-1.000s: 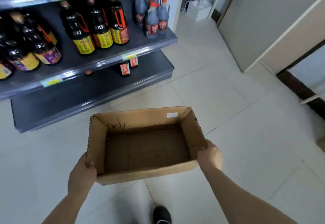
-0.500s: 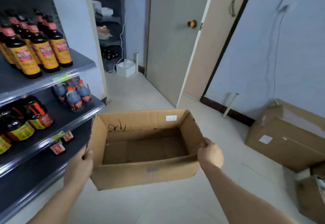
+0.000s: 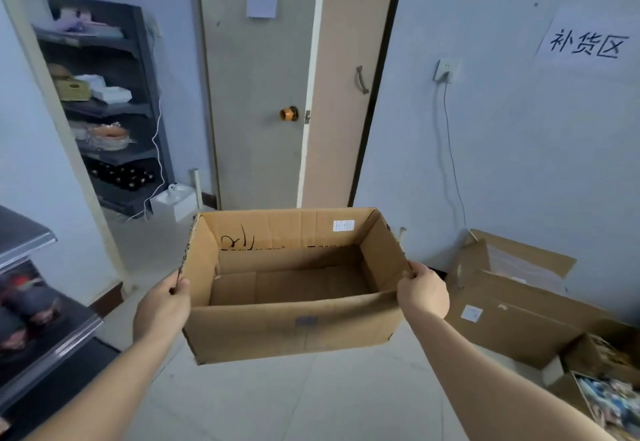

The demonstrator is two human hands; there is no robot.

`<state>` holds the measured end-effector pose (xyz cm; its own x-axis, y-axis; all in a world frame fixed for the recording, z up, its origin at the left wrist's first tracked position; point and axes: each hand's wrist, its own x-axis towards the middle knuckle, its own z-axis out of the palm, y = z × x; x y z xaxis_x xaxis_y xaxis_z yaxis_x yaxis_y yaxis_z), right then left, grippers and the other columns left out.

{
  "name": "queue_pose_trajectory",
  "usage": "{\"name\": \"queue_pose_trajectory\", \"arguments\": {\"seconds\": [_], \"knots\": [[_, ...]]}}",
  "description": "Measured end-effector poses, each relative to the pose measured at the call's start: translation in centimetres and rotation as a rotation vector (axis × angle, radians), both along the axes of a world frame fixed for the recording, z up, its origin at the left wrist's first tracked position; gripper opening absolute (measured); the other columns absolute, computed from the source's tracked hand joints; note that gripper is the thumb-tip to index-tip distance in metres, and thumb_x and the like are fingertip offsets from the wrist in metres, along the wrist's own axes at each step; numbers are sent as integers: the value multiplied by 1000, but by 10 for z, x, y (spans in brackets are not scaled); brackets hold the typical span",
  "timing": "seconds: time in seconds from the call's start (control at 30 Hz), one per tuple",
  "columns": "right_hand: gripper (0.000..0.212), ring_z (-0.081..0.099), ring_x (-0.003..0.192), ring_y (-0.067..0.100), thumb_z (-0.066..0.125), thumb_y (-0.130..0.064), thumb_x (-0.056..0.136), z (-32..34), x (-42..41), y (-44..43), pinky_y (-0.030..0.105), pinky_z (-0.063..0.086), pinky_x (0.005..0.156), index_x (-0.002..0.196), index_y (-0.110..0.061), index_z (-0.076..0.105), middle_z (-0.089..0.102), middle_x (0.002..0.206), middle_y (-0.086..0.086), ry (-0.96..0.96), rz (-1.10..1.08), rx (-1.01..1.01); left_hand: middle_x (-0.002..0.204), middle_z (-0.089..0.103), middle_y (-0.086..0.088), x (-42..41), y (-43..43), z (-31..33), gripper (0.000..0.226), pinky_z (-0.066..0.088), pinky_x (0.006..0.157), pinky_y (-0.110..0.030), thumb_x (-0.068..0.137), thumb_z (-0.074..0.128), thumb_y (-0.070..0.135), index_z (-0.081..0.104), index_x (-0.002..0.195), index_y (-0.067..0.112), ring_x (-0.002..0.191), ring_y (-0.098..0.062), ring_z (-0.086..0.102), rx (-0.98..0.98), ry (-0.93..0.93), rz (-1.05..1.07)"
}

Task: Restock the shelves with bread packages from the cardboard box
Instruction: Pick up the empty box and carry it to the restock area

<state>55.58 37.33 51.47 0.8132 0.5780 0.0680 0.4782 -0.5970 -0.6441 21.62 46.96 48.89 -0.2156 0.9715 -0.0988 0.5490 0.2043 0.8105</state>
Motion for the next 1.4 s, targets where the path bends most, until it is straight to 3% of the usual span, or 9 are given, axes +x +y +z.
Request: {"name": "queue_pose_trajectory", "arguments": {"seconds": [0.13, 0.3, 0.4, 0.57, 0.9, 1.03, 1.27, 1.4], "knots": [[36, 61, 94, 29, 42, -16, 95, 13, 34, 38, 35, 50, 77, 124, -22, 63, 69, 106, 9, -12, -63, 25, 141, 52, -9, 43, 58, 23, 40, 36, 102, -41, 101, 40, 31, 49, 139, 22, 128, -35, 46, 39, 16, -46], [34, 52, 80, 25, 42, -16, 95, 25, 78, 88, 31, 45, 71, 118, -23, 66, 67, 99, 8, -14, -151, 47, 138, 54, -9, 92, 139, 37, 40, 40, 98, -39, 99, 42, 30, 50, 137, 22, 124, -35, 50, 70, 12, -130], [33, 56, 82, 26, 42, -16, 94, 24, 106, 117, 31, 46, 71, 113, -25, 67, 64, 91, 4, -6, -177, 44, 139, 54, -9, 123, 180, 36, 40, 40, 99, -39, 99, 42, 29, 50, 138, 22, 125, -34, 49, 72, 13, -149], [34, 62, 91, 30, 43, -18, 94, 16, 162, 174, 33, 49, 75, 118, -27, 66, 68, 101, 7, 10, -202, 29, 137, 55, -12, 181, 246, 26, 39, 39, 98, -38, 99, 43, 26, 52, 136, 20, 124, -35, 50, 74, 18, -184], [35, 62, 92, 32, 43, -18, 94, -26, 301, 310, 35, 52, 75, 120, -27, 65, 69, 103, 9, 24, -139, -50, 138, 54, -9, 310, 363, -28, 40, 41, 99, -41, 100, 41, 26, 49, 138, 18, 123, -33, 50, -19, 28, -123], [35, 58, 86, 30, 43, -16, 94, -54, 343, 357, 30, 44, 68, 118, -26, 66, 69, 101, 9, 37, -117, -120, 138, 54, -6, 349, 402, -54, 41, 49, 97, -48, 100, 38, 26, 47, 139, 20, 118, -32, 53, -119, 29, -121], [33, 50, 79, 25, 44, -14, 95, -110, 401, 436, 29, 40, 67, 118, -24, 67, 68, 103, 9, 90, -130, -210, 140, 50, -9, 410, 481, -113, 40, 47, 99, -51, 102, 35, 27, 44, 141, 20, 121, -33, 51, -257, 15, -118], [31, 50, 79, 23, 44, -13, 96, -144, 432, 473, 28, 41, 68, 114, -21, 68, 64, 94, 7, 102, -126, -255, 138, 50, -9, 439, 515, -144, 41, 46, 99, -51, 100, 36, 24, 41, 141, 19, 120, -33, 50, -342, 36, -147]]}}
